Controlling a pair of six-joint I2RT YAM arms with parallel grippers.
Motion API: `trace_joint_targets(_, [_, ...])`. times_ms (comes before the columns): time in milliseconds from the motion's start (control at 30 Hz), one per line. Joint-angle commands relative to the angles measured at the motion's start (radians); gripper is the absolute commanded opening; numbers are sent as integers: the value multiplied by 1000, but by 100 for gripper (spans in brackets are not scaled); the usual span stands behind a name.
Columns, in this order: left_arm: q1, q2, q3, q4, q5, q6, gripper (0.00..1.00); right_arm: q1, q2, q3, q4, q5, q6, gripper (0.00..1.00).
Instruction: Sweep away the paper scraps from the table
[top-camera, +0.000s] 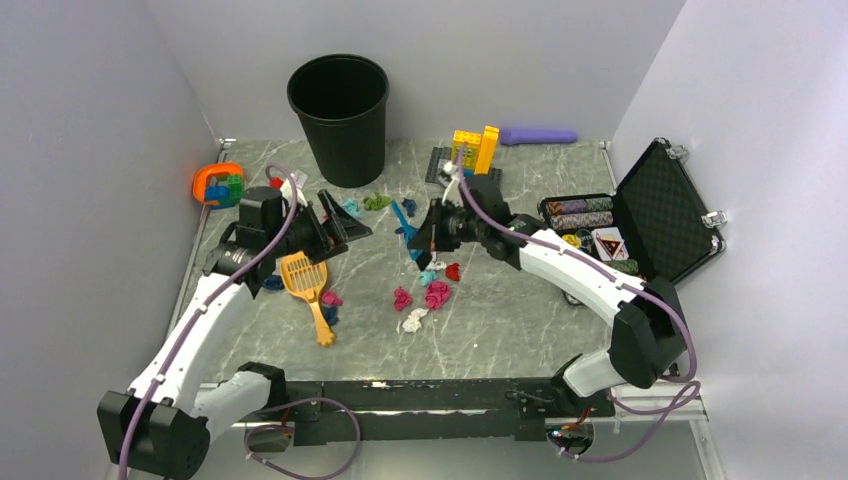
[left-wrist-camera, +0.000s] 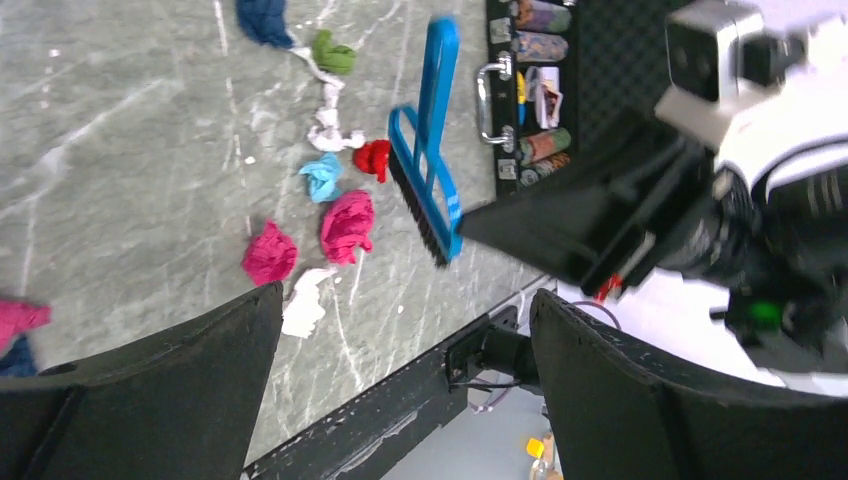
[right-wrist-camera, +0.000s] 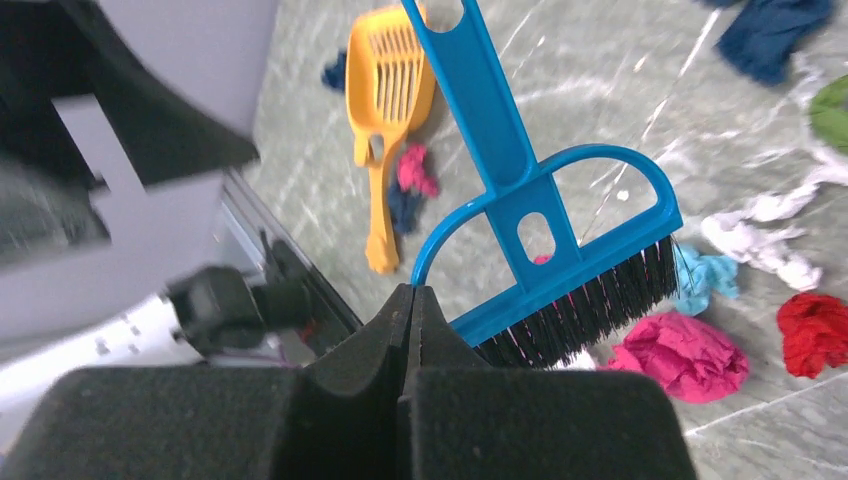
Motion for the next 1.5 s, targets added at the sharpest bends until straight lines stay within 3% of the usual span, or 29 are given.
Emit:
trace_joint_targets(0, [-25, -71, -71, 213, 78, -48, 96, -82, -48, -2, 146, -67, 234, 0])
trace_joint_targets(167, [-181, -59, -49, 254, -59, 45, 95, -139, -58, -56, 304, -106, 458, 0])
trace_joint_targets(267, [-317, -23, 28, 169, -263, 127, 95, -153, -48, -24, 257, -71, 535, 0])
trace_joint_targets(367, [-409, -14, 44, 194, -409, 159, 95, -153, -42, 5, 236, -35, 591, 0])
trace_joint_targets(700, [-498, 79, 73, 217, -615, 270, 93, -154, -44, 6, 202, -3, 852, 0])
trace_joint_targets(900, [-505, 115, 64, 264, -623, 322, 90, -154, -36, 49, 123, 8, 920, 0])
trace_joint_targets(1267, [-511, 207, 105, 301, -579, 372, 84, -155, -3, 55, 133, -24, 1026, 0])
trace_joint_targets(1333, [-511, 224, 116, 298, -584, 375, 79, -154, 0, 56, 130, -28, 1041, 0])
trace_joint_targets(1467, [-510, 259, 139, 308, -588, 379, 61, -155, -1, 60, 120, -30, 1060, 0])
